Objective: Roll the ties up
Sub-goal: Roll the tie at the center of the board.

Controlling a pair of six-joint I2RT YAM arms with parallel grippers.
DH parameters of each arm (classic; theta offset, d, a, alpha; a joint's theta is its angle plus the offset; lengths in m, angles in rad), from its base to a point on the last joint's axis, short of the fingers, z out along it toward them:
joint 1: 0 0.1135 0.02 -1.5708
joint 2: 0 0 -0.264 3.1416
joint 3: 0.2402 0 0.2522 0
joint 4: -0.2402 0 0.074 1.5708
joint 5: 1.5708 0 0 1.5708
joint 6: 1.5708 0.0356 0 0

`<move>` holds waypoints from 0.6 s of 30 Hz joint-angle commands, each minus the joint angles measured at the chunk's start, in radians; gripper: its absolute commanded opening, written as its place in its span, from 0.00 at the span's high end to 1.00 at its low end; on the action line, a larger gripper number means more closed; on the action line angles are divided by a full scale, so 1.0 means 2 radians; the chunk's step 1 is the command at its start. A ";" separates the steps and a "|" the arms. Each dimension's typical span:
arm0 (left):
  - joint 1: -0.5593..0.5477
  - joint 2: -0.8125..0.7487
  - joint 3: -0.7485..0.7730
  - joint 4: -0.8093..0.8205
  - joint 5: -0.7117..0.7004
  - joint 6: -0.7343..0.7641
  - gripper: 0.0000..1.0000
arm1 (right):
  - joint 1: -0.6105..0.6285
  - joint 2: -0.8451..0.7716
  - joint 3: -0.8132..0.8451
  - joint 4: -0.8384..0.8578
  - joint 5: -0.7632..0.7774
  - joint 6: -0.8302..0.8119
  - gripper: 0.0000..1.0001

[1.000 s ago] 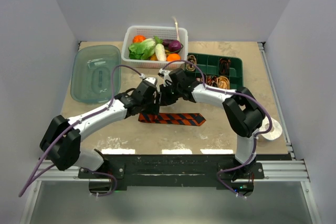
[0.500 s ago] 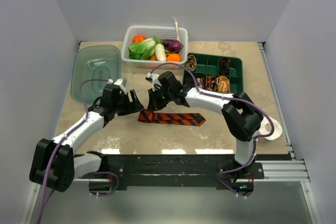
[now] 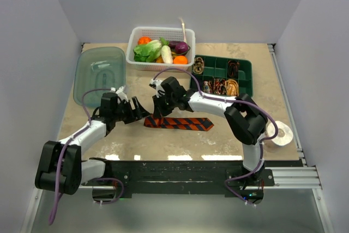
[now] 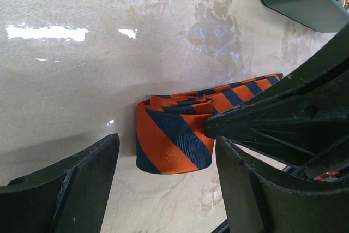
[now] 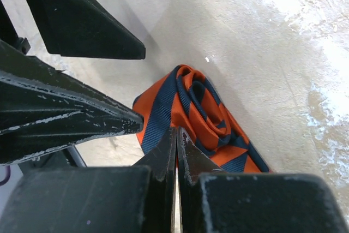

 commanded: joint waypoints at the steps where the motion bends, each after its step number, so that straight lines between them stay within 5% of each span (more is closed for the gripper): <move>1: 0.005 0.015 -0.005 0.043 0.030 -0.002 0.24 | -0.001 0.003 0.001 -0.010 0.022 -0.017 1.00; 18: 0.004 0.083 -0.031 0.136 0.081 -0.025 0.25 | -0.002 0.003 -0.026 -0.016 0.055 -0.038 1.00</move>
